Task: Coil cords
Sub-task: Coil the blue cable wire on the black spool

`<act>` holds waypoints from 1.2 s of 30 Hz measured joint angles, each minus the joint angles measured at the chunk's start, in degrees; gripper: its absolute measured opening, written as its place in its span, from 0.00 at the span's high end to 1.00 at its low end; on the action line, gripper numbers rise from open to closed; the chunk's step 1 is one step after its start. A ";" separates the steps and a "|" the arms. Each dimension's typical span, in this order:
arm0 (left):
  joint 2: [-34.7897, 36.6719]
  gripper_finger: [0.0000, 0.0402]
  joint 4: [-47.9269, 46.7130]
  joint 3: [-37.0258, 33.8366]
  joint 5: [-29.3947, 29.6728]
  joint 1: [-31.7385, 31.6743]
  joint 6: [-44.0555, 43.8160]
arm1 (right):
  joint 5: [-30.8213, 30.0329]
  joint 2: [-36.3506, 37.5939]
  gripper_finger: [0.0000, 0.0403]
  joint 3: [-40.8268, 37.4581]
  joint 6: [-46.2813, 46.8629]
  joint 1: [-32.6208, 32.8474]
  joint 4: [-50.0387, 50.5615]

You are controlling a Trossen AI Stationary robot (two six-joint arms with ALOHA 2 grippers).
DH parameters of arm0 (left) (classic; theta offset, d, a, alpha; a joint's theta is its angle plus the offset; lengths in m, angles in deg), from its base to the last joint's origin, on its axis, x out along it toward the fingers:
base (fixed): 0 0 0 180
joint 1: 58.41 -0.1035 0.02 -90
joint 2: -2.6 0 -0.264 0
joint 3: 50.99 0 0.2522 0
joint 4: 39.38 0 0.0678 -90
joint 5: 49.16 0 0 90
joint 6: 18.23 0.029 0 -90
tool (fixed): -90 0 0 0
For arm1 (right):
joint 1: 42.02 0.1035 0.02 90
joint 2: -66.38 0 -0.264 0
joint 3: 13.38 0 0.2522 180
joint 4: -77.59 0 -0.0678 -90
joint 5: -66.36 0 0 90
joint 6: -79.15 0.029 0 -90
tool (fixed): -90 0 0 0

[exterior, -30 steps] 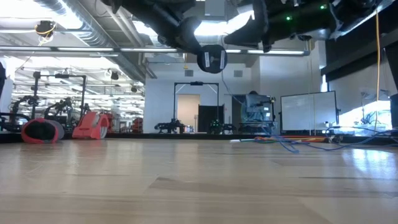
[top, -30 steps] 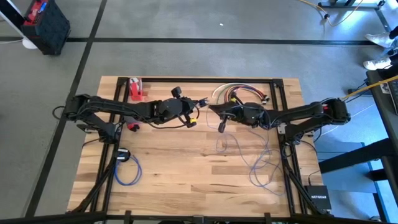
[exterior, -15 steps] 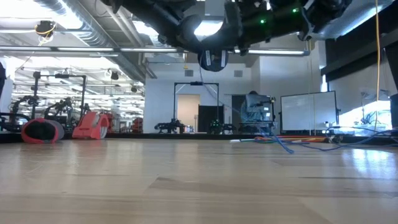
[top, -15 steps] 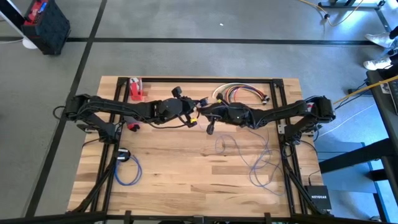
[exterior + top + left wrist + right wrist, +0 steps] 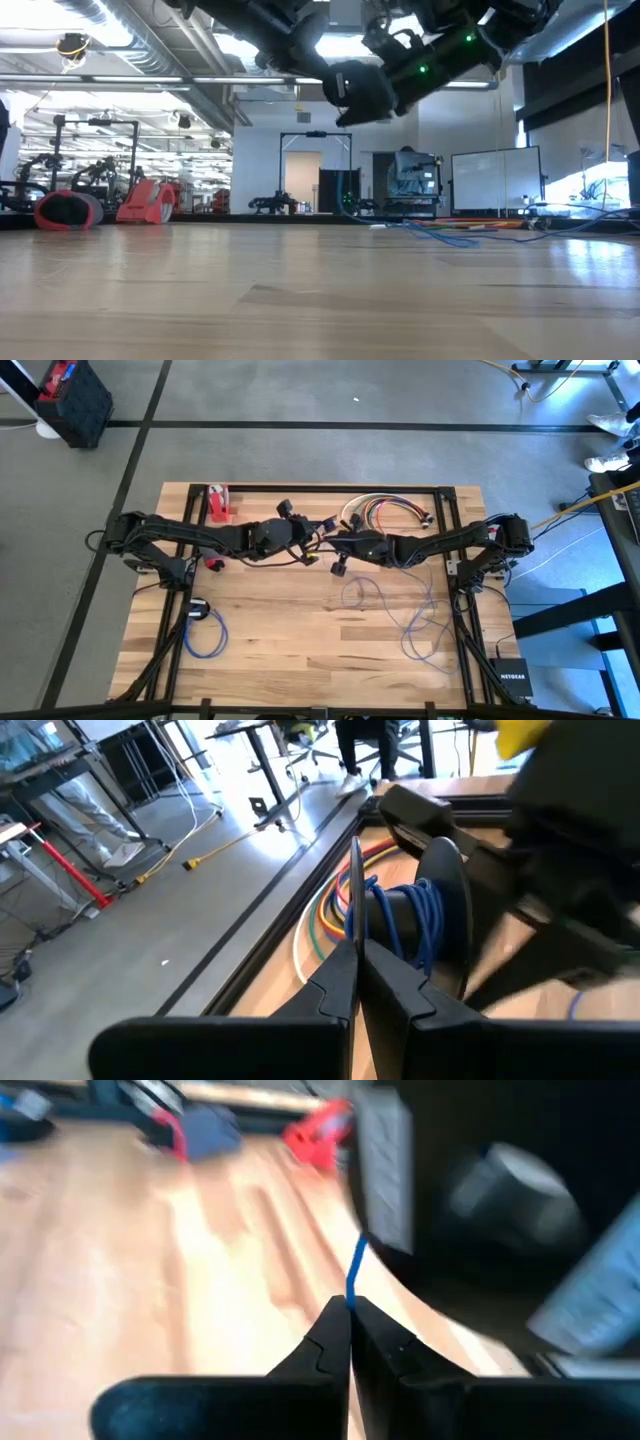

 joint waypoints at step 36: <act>0.04 0.99 0.13 0.68 -0.73 0.68 0.15 | 0.08 6.31 0.62 -15.14 0.07 7.00 -8.22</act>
